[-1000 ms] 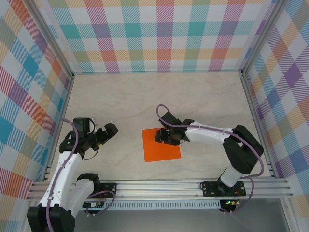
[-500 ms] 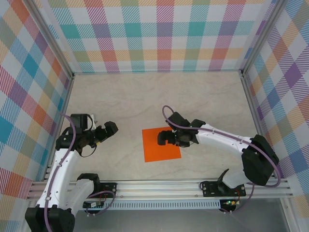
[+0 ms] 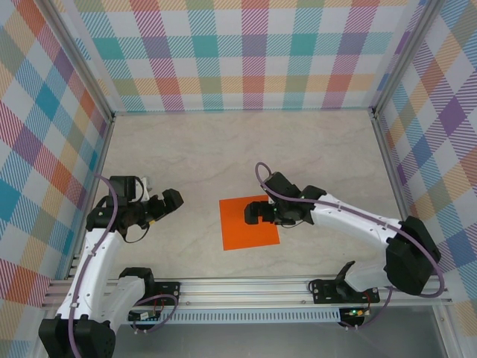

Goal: Fold a paper plane with a square sheet of paper (pick it up from the middle)
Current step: Move the square sheet of paper to the center of the table.

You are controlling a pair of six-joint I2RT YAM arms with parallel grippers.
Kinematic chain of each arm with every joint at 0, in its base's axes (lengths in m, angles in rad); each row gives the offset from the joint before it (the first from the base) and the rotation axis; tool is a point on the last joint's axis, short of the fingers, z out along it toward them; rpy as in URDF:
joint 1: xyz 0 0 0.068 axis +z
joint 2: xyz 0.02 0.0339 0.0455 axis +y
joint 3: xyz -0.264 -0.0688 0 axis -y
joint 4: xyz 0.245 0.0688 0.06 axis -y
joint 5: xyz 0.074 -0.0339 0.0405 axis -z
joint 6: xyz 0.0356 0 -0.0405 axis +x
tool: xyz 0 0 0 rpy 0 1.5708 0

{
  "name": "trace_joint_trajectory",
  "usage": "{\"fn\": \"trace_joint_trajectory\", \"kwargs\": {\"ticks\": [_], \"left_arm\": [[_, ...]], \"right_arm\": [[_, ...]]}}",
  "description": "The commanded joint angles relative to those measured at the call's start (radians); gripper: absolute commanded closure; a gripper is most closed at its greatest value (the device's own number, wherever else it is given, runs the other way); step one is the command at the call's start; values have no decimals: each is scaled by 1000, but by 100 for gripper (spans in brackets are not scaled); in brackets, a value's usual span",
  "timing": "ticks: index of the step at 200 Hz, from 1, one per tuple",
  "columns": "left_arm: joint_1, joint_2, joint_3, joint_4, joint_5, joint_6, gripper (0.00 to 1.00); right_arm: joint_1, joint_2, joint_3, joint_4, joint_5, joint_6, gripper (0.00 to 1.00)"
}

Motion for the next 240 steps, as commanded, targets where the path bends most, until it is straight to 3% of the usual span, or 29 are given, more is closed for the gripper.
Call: {"fn": "trace_joint_trajectory", "kwargs": {"ticks": [1,18,55,100,143,166,191,240], "left_arm": [[-8,8,12,-13,45,18,0],[-9,2,6,-6,51,13,0],[-48,11,-7,27,49,-37,0],[-225,54,-77,184,-92,-167,0],[-371,172,-84,292,-210,-184,0],[-384,197,-117,402,-176,-209,0],[-394,254,-108,413,-182,-197,0],[-412,323,-118,484,-174,-204,0]], "right_arm": [[-3,49,19,27,-57,-25,0],[-3,100,52,9,-63,-39,0],[-10,233,120,-22,-91,-68,13],[-27,390,196,5,-122,-81,22],[-63,518,287,23,-147,-113,25],[-84,569,343,19,-151,-123,25],[-113,617,377,23,-145,-101,25],[-176,594,267,88,-94,28,27]]}}
